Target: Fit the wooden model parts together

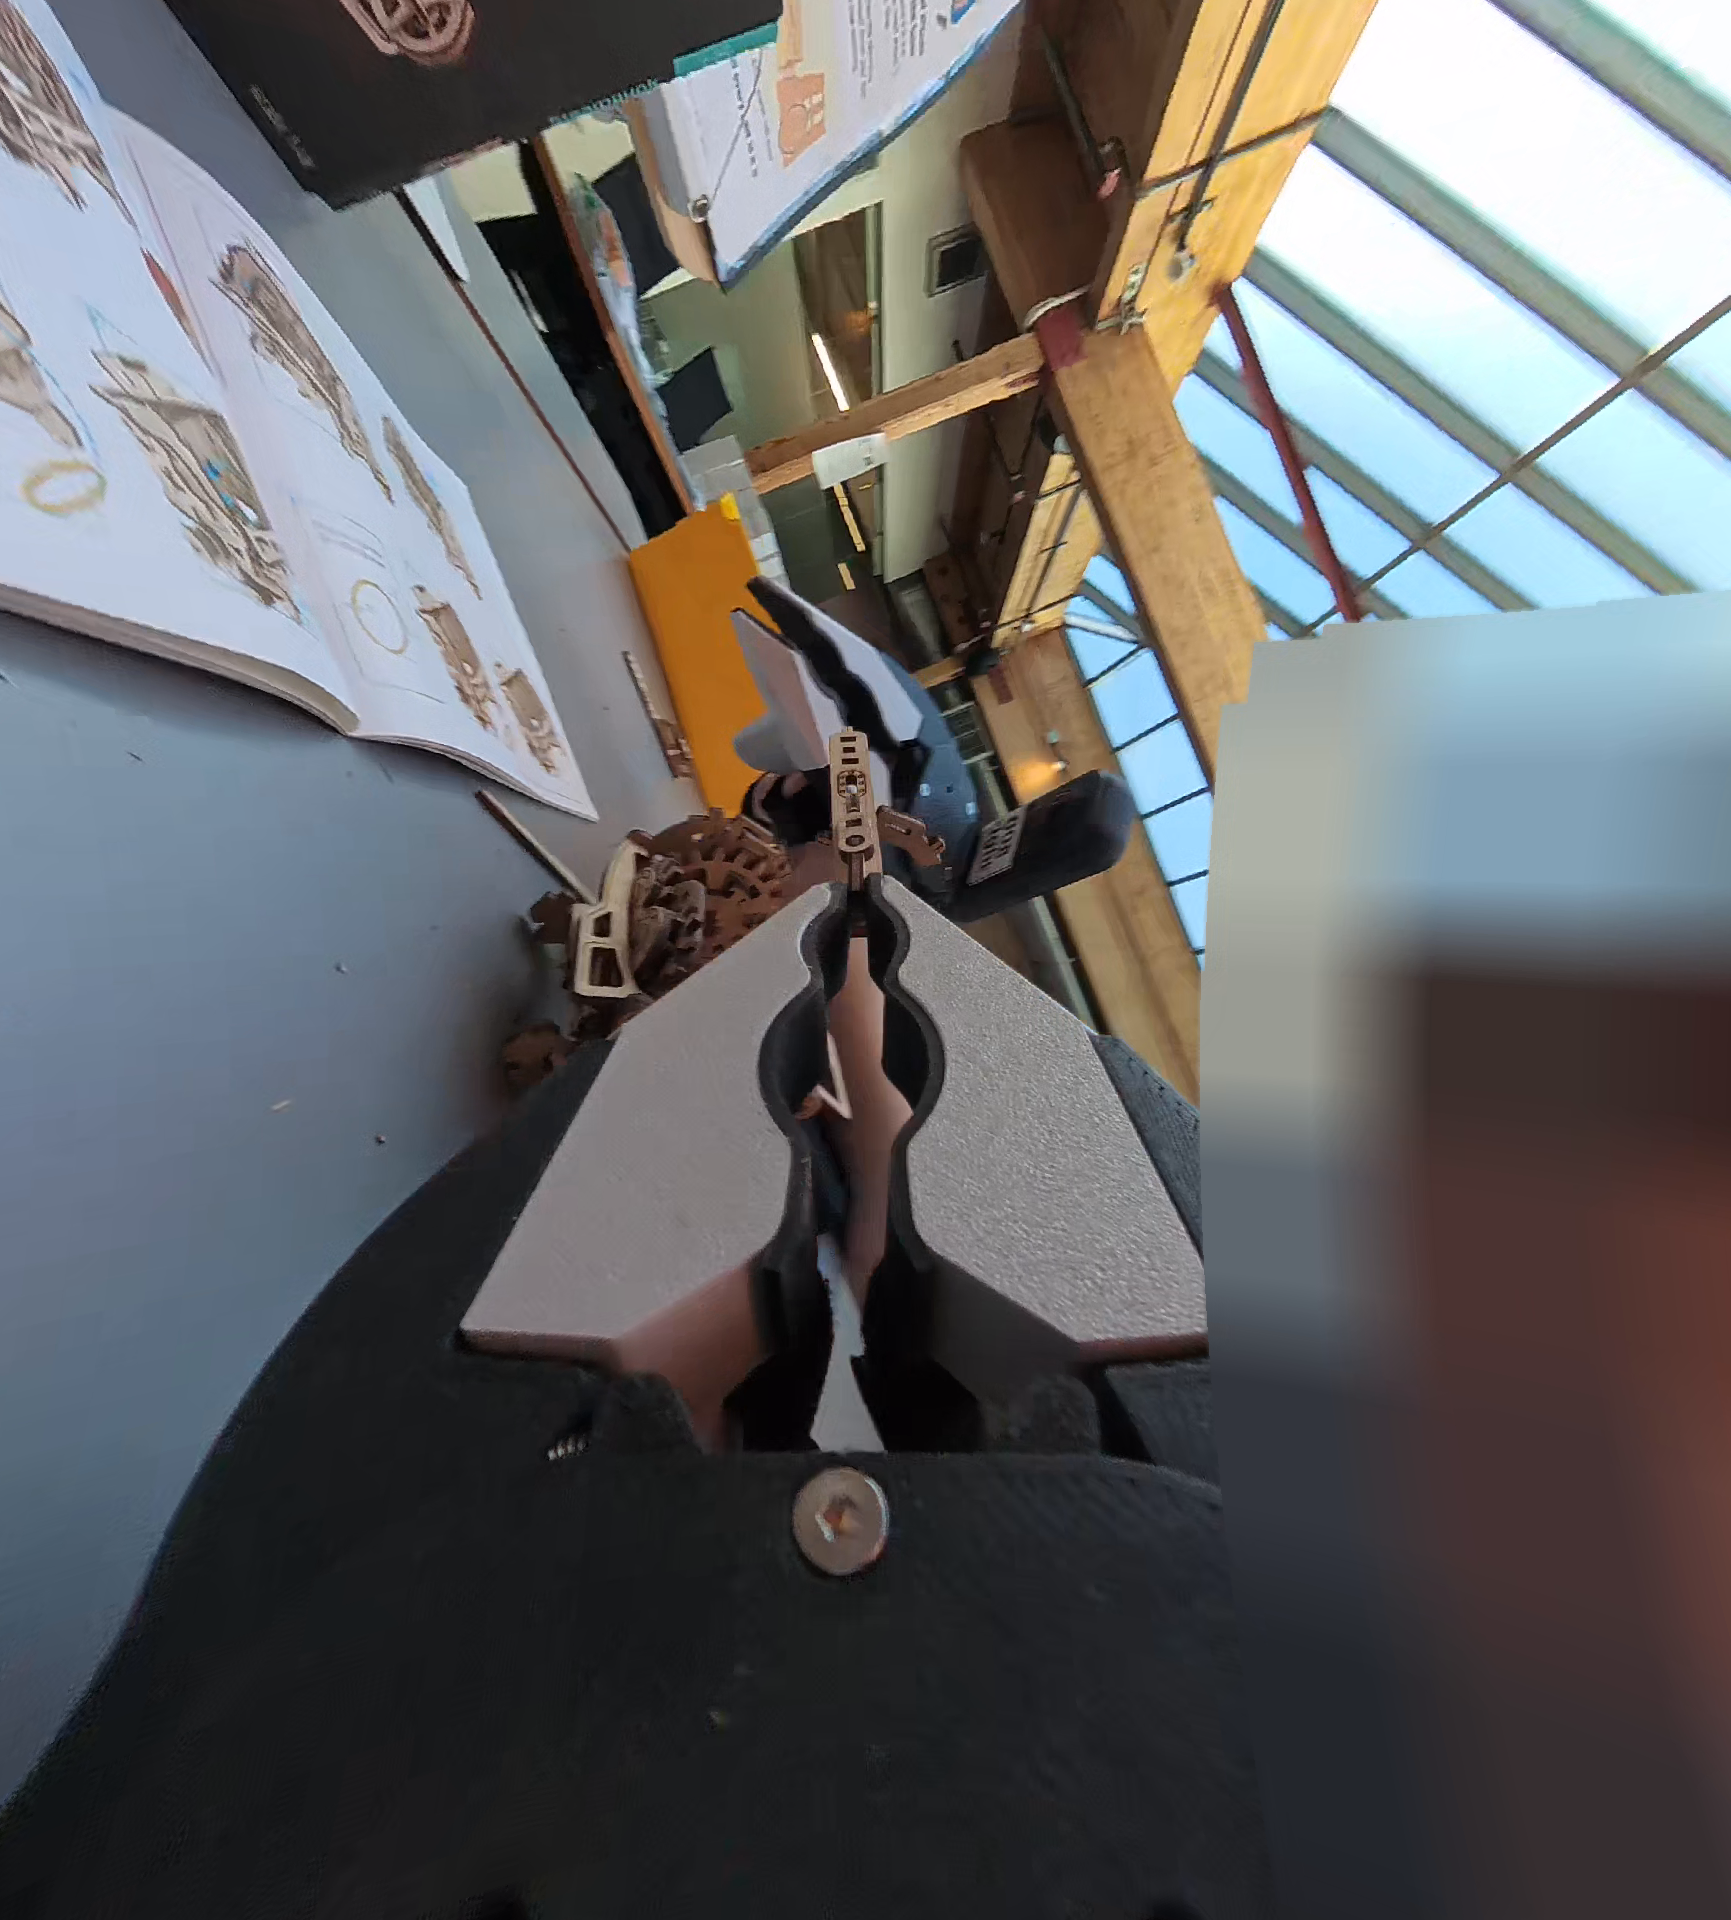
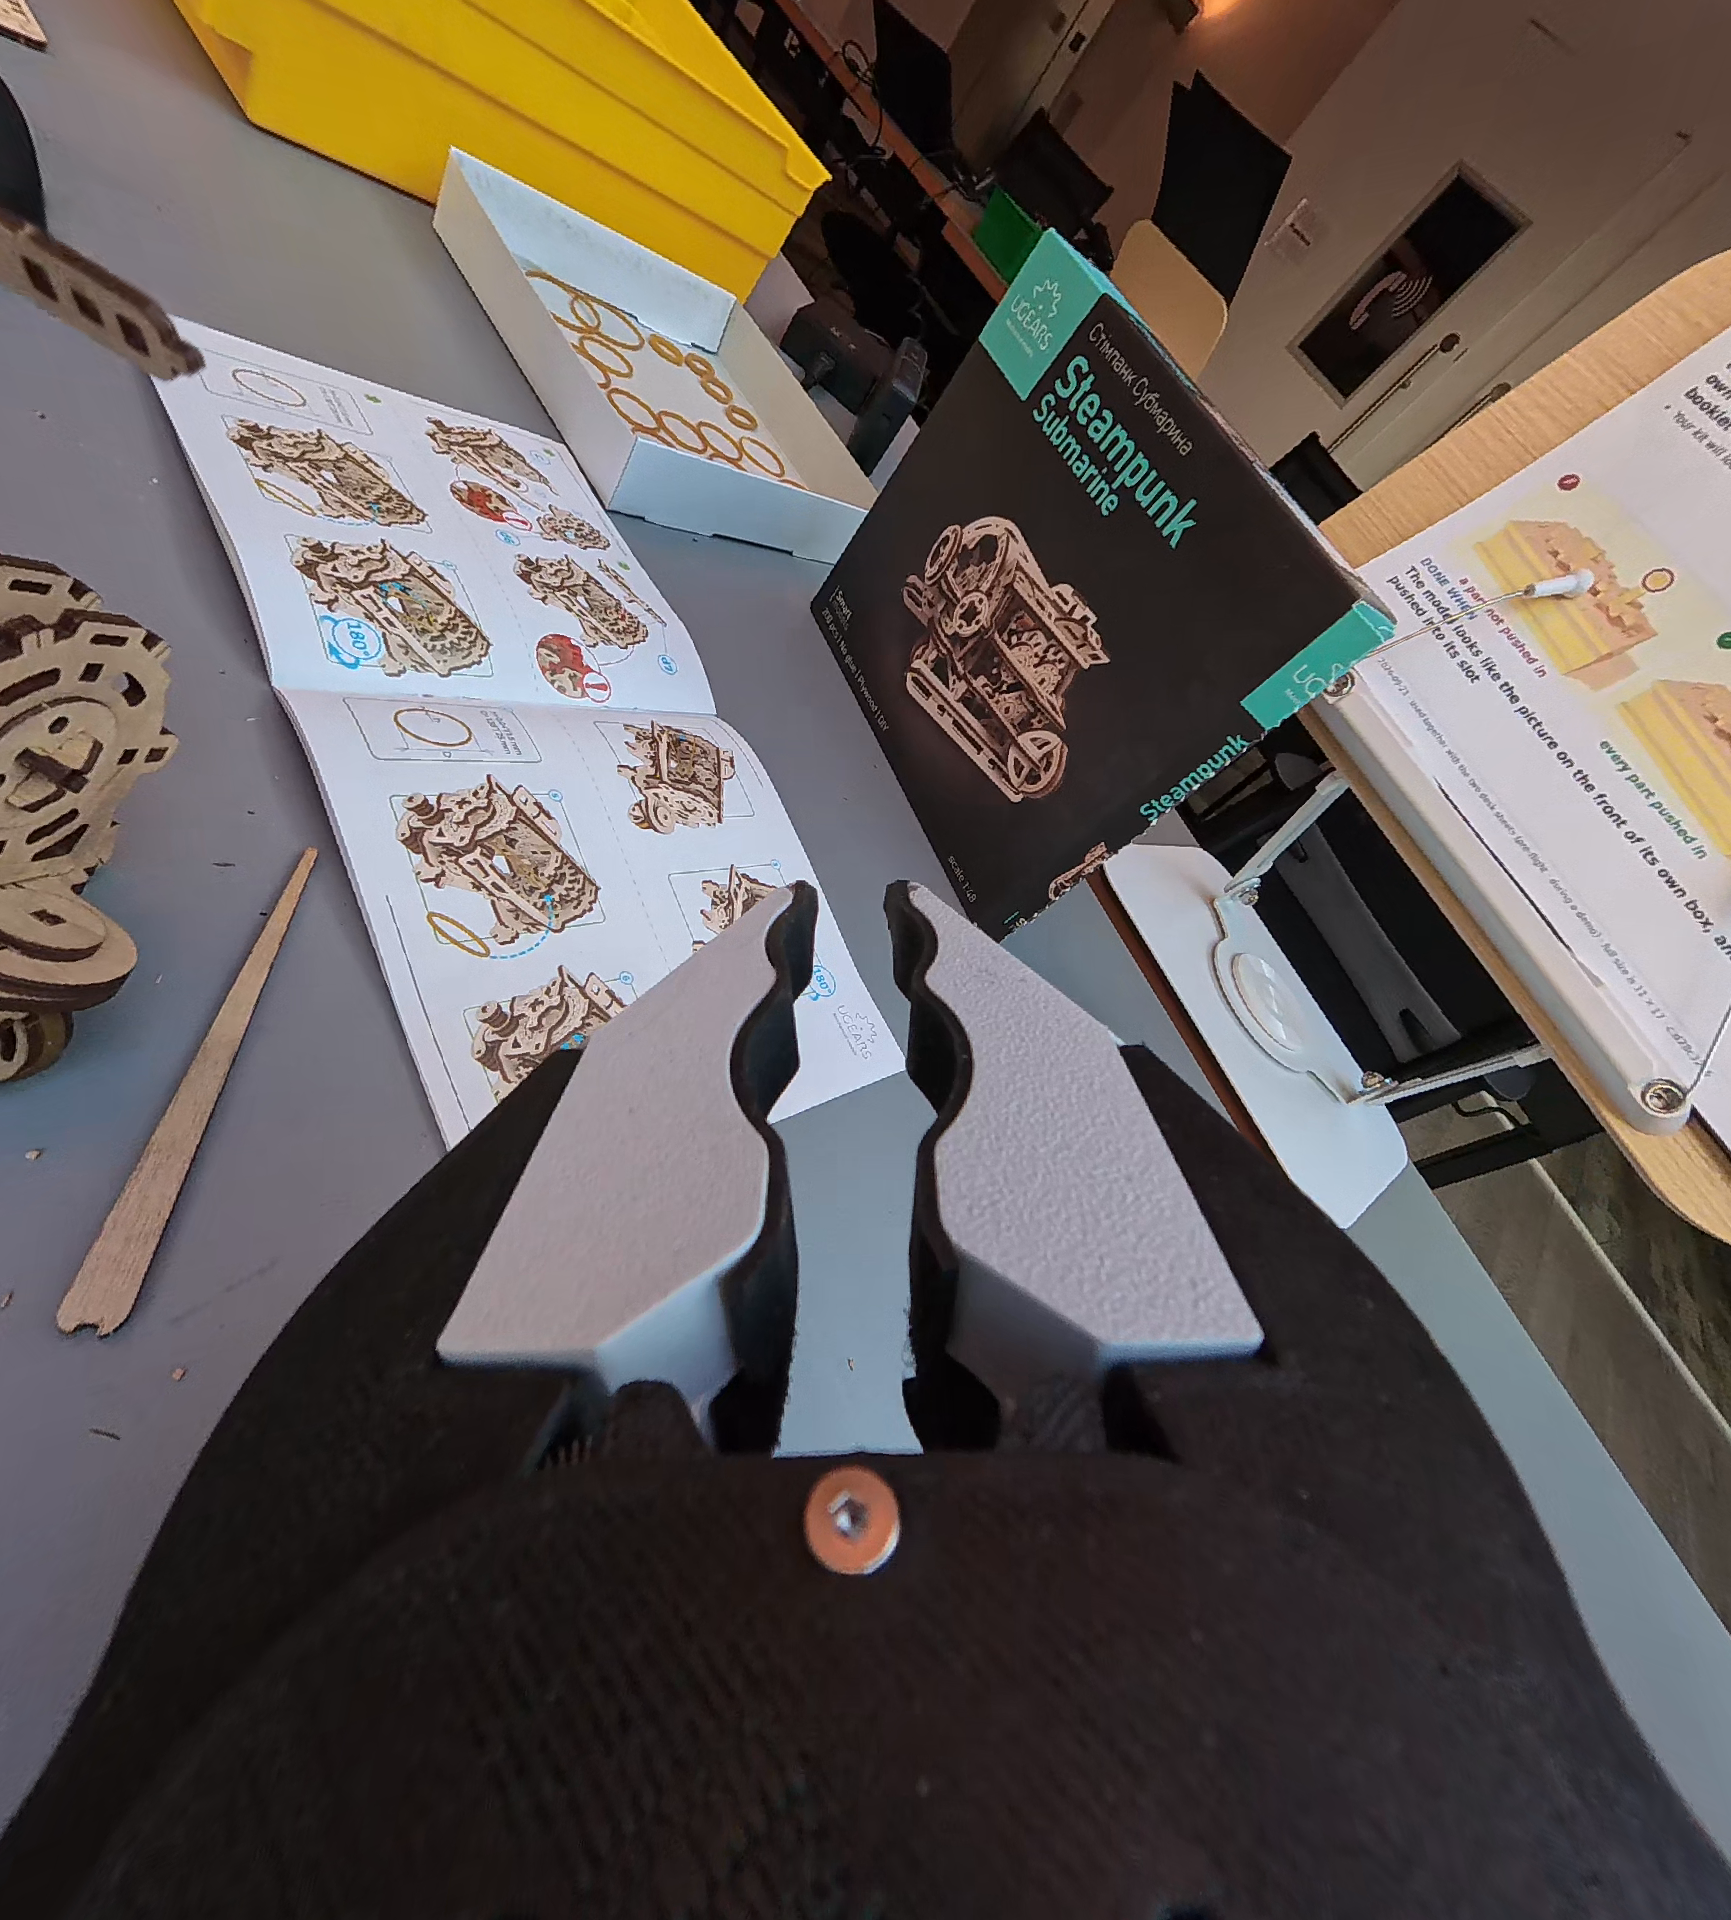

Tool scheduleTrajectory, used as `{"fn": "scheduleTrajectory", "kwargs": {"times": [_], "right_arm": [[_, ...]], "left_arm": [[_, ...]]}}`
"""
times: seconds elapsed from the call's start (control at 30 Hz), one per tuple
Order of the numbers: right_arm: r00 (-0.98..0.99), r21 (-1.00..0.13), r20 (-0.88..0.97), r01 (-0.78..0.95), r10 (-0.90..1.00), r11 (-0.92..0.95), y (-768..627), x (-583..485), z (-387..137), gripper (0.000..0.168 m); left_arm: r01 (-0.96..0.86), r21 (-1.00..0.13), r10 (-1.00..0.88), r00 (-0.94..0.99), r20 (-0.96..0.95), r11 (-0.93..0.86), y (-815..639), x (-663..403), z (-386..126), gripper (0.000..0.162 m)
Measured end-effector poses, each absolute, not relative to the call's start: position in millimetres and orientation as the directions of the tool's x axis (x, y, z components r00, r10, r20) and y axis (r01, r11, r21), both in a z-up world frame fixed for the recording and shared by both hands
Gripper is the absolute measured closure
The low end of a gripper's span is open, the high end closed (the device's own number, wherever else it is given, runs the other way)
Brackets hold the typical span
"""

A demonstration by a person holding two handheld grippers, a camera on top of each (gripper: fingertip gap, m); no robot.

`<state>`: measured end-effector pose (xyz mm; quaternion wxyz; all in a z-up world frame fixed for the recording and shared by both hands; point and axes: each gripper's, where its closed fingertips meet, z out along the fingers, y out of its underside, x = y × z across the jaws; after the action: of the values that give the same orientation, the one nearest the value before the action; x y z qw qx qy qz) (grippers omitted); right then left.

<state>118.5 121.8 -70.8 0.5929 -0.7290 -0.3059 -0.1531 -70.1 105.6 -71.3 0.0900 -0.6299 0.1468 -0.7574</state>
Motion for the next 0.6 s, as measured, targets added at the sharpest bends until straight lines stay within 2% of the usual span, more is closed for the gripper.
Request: {"fn": "scheduleTrajectory", "kwargs": {"times": [0.03,0.17,0.37,0.6], "right_arm": [[0.766,-0.771,0.586,0.628,0.265,-0.110,122,119,-71,0.155],[0.765,-0.769,0.587,0.629,0.265,-0.114,122,119,-72,0.155],[0.763,-0.766,0.589,0.632,0.264,-0.117,122,120,-73,0.155],[0.762,-0.765,0.588,0.633,0.271,-0.121,123,119,-75,0.155]], "left_arm": [[-0.044,-0.384,-0.373,-0.158,0.914,-0.922,106,-71,-74,0.161],[-0.042,-0.506,-0.502,-0.089,0.861,-0.861,107,-72,-76,0.162],[-0.052,-0.610,-0.608,-0.039,0.793,-0.791,104,-72,-81,0.162],[-0.046,-0.642,-0.641,-0.028,0.767,-0.766,104,-72,-85,0.162]]}}
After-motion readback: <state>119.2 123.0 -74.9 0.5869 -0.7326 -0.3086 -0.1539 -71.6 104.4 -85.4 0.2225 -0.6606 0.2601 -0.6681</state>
